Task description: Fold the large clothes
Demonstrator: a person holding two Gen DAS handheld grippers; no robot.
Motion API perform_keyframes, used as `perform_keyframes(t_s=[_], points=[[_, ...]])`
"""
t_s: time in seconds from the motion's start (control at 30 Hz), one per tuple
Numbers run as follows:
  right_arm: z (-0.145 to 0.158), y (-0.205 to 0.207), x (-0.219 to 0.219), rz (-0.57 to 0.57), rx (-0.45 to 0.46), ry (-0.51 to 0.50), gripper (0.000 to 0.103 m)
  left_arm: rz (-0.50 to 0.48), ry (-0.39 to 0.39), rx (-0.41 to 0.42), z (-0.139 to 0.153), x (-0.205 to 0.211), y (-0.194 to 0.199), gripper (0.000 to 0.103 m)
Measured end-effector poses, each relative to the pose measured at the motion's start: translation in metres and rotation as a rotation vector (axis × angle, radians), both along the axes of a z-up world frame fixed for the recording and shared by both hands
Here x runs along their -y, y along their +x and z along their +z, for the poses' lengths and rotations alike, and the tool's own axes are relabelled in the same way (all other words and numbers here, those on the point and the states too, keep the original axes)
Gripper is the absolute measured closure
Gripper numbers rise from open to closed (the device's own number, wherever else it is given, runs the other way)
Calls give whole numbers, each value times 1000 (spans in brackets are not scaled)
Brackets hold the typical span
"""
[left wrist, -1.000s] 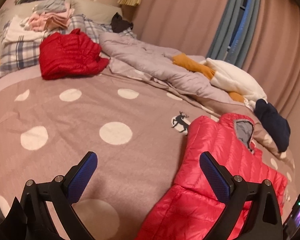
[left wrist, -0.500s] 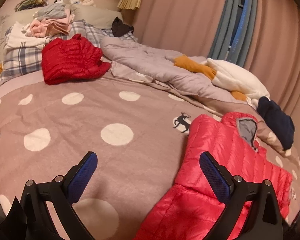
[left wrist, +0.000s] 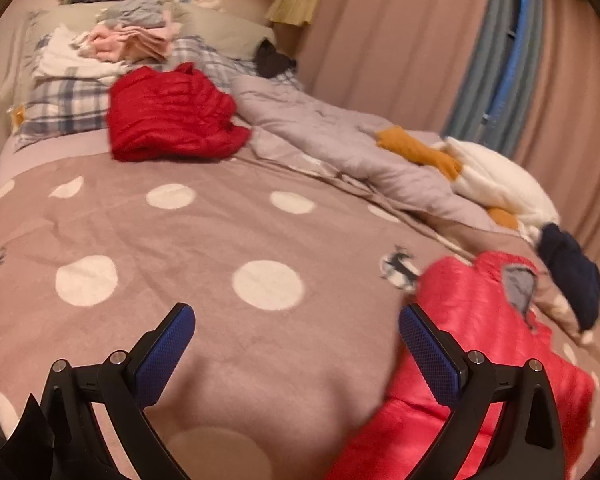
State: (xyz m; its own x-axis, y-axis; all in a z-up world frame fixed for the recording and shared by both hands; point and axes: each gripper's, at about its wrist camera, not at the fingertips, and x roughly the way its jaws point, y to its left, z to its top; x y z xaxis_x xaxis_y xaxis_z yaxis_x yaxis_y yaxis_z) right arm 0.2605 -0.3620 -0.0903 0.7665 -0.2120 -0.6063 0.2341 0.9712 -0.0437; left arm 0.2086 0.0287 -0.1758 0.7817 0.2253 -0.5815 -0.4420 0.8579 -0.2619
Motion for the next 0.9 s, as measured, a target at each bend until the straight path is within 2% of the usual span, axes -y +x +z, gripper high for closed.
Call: perform_keyframes(t_s=[0.03,0.07,0.1,0.17,0.23,0.27,0.3,0.37,0.43,0.47,0.5,0.53,0.57,0.6,0.63,0.67,0.73,0.83,0.9], points=[[4,27,-7,47,-26,-22,1,-11,-10,-52,0,-3,8,2],[6,45,-13,77,-33,-37,2,-58,-27,-37,3,-7,12,2],[7,76,-24,115,-44,-83,2,-64,-27,2,4,-9,11,2],[4,119,-40,133,-103,-176,4,-3,17,14,2,-13,13,2],[-6,163,-54,167,-144,-257,5,-25,41,-14,-6,-16,23,2],[-10,178,-59,182,-150,-295,5,-36,29,-4,-10,-19,26,2],[-21,200,-69,225,-165,-372,5,-30,11,-4,-16,-22,30,2],[-36,228,-81,235,-189,-501,6,-60,-24,-17,-21,-27,39,2],[-56,262,-78,223,-213,-511,8,-63,4,5,-22,-25,46,2],[-69,280,-69,210,-259,-447,18,-67,25,-10,-22,-22,51,2],[-77,292,-60,204,-289,-353,45,-84,44,-30,-22,-19,57,2],[-81,299,-52,182,-288,-270,64,-92,54,-25,-22,-18,59,2],[-81,299,-40,105,-242,-149,85,-93,66,-8,-24,-17,59,2],[-78,296,-35,70,-198,-91,89,-81,94,-19,-28,-15,59,2],[-71,288,-33,49,-137,-54,90,-80,102,-61,-31,-14,62,2],[-59,276,-36,56,-93,-73,91,-89,98,-98,-33,-14,65,2],[-30,244,-43,81,-7,-119,92,-99,81,-62,-30,-12,58,2],[31,163,-44,128,158,-71,91,-112,117,-43,-19,-4,50,2],[61,104,-43,153,222,-45,91,-128,92,-8,-14,-3,39,2]])
